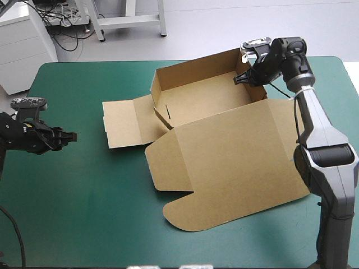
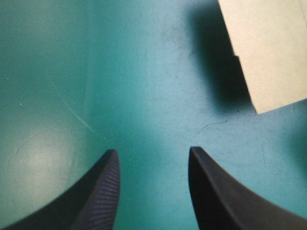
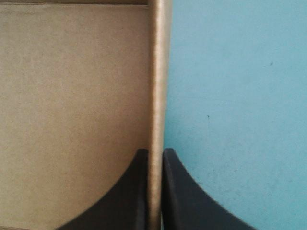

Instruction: Fold the box

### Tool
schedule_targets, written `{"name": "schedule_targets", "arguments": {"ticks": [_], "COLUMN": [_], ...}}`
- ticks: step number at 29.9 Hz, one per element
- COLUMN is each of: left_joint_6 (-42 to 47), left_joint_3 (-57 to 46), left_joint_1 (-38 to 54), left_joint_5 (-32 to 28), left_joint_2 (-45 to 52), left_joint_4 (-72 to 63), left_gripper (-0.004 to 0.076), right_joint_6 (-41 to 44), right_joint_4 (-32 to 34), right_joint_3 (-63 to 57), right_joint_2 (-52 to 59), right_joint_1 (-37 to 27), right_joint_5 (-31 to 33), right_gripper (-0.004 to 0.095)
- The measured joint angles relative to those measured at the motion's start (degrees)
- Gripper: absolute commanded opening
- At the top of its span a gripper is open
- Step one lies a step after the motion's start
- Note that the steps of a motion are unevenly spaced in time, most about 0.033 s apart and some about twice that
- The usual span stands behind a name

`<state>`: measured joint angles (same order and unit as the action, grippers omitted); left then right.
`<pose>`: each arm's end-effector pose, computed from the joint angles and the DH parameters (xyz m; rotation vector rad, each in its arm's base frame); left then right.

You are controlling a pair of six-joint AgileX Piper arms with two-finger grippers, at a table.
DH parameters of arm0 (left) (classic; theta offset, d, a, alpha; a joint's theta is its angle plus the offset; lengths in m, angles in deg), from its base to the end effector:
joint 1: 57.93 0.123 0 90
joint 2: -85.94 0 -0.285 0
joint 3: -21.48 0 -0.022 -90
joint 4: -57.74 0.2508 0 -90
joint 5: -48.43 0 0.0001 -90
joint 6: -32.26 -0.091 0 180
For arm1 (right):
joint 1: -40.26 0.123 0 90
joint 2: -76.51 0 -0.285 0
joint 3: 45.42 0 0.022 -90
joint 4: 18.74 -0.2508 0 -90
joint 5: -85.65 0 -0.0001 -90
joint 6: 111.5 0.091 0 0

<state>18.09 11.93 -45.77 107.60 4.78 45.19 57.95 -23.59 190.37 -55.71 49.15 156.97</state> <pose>0.2508 0.0367 0.3466 -0.0346 2.5806 -0.1172 0.4717 0.0812 0.3376 -0.4299 2.5399 0.1026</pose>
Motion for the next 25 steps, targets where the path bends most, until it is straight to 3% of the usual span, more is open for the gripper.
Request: {"name": "schedule_targets", "arguments": {"ticks": [10,19,25], "left_joint_6": [-0.68,-6.34,-12.19], "left_joint_3": [0.0,-0.05,-0.05], "left_joint_1": [0.0,0.0,0.0], "left_joint_5": [-1.96,-4.66,-6.79], "left_joint_2": [-0.08,-6.04,-11.11], "left_joint_4": [-0.7,-10.47,-18.53], "left_gripper": [0.0323,0.0323,0.0323], "right_joint_6": [-1.16,-5.66,-9.05], "right_joint_4": [-3.95,-6.77,-15.0], "right_joint_3": [-1.66,-16.06,-23.75], "right_joint_2": [11.18,24.27,30.65], "right_joint_1": [-6.79,-11.31,-14.01], "right_joint_5": [0.02,0.02,0.01], "right_gripper": [-0.0004,-0.0004,-0.0004]}}
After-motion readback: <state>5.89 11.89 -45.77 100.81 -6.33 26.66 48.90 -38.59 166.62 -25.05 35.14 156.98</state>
